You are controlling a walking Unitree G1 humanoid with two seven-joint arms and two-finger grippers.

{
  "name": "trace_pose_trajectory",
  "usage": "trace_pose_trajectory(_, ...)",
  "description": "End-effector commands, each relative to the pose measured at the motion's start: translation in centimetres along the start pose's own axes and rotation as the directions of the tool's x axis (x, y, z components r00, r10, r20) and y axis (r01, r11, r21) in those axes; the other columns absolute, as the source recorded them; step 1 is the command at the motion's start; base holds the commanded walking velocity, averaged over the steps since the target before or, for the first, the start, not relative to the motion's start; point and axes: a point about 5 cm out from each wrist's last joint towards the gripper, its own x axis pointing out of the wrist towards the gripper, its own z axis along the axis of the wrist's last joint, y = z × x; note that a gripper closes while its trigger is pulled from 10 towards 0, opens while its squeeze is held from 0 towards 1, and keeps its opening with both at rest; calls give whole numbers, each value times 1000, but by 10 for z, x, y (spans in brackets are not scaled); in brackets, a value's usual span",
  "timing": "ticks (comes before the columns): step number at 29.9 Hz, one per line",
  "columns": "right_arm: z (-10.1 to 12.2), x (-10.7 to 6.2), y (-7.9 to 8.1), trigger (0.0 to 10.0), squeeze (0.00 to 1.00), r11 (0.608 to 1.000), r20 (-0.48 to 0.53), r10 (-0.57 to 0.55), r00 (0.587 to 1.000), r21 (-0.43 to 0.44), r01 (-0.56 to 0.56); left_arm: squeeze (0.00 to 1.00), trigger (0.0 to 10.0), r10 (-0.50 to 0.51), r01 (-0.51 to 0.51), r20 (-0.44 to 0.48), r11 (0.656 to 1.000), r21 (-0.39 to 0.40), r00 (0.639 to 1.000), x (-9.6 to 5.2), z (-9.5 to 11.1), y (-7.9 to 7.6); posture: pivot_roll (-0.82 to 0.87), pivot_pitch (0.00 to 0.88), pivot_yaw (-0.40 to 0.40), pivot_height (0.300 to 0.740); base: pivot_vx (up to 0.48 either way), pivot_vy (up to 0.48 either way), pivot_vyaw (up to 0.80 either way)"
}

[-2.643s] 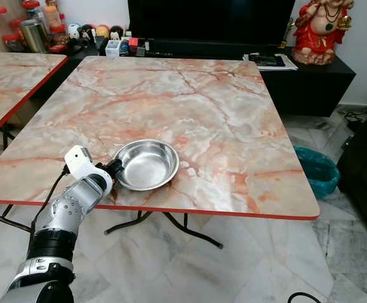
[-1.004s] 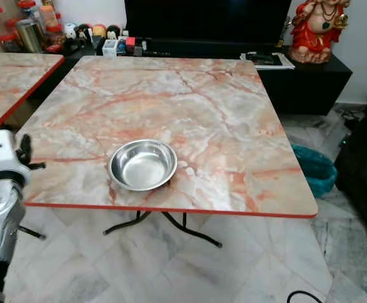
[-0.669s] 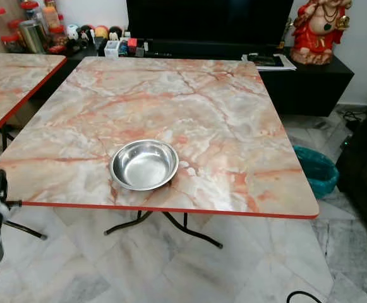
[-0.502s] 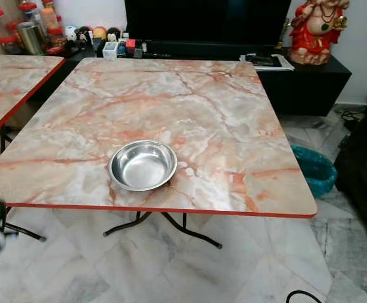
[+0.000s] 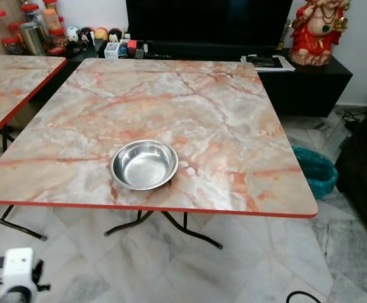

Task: Setting the table

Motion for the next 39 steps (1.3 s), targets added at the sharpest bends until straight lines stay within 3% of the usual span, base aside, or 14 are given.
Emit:
trace_pose_trajectory(1, -1, -1, -4, 10000, 0, 1000, 3, -15, 1000, 17, 15, 0, 10000, -20, 20, -48, 1000, 6, 999, 1, -7, -5, 52, 84, -16, 740, 0, 0, 0)
trace_pose_trajectory(4, -1, -1, -4, 10000, 0, 1000, 3, -15, 1000, 18, 15, 0, 10000, -21, 22, -55, 1000, 7, 998, 1, -8, -6, 52, 84, -16, 740, 0, 0, 0)
trace_pose_trajectory(9, -3, -2, -5, 10000, 0, 1000, -7, -13, 1000, 28, 13, 0, 10000, -79, 66, -199, 995, -69, 977, 1, -28, -24, 39, 74, -17, 740, 0, 0, 0)
trace_pose_trajectory(10, -3, -2, -5, 10000, 0, 1000, -7, -13, 1000, 28, 13, 0, 10000, -79, 66, -199, 995, -69, 977, 1, -28, -24, 39, 74, -17, 740, 0, 0, 0)
trace_pose_trajectory(12, -5, -2, -6, 10000, 0, 999, -9, -12, 1000, 31, 12, 0, 10000, -34, 3, -288, 994, -107, 957, -6, -45, -17, 29, 72, -17, 740, 0, 0, 0)
trace_pose_trajectory(15, -5, -3, -7, 10000, 0, 1000, -12, -11, 1000, 28, 12, 0, 10000, -21, -13, -312, 994, -105, 950, -8, -50, -14, 25, 71, -16, 740, 0, 0, 0)
trace_pose_trajectory(21, -7, -4, -10, 10000, 0, 1000, -18, -12, 1000, 25, 13, 0, 10000, -12, -67, -334, 972, -224, 943, -10, -55, -10, 33, 65, -23, 740, 0, 0, 0)
trace_pose_trajectory(23, -7, -4, -10, 10000, 0, 1000, -18, -10, 1000, 23, 10, 0, 10000, -8, -74, -342, 972, -225, 940, -11, -56, -11, 29, 64, -22, 740, 0, 0, 0)
trace_pose_trajectory(26, -7, -4, -11, 10000, 0, 1000, -18, -6, 1000, 22, 6, 0, 10000, -27, -33, -356, 986, -161, 934, -10, -56, -22, 30, 60, -25, 740, 0, 0, 0)
trace_pose_trajectory(32, -6, -4, -11, 10000, 0, 1000, -12, -7, 1000, 26, 8, 0, 10000, -28, -5, -345, 995, -96, 938, -7, -51, -28, 30, 89, -28, 740, 0, 0, 0)
trace_pose_trajectory(39, -5, -3, -11, 10000, 0, 1000, -20, -7, 1000, 19, 7, 0, 10000, -28, 0, -342, 997, -83, 939, -5, -49, -29, 24, 103, -28, 740, 0, 0, 0)
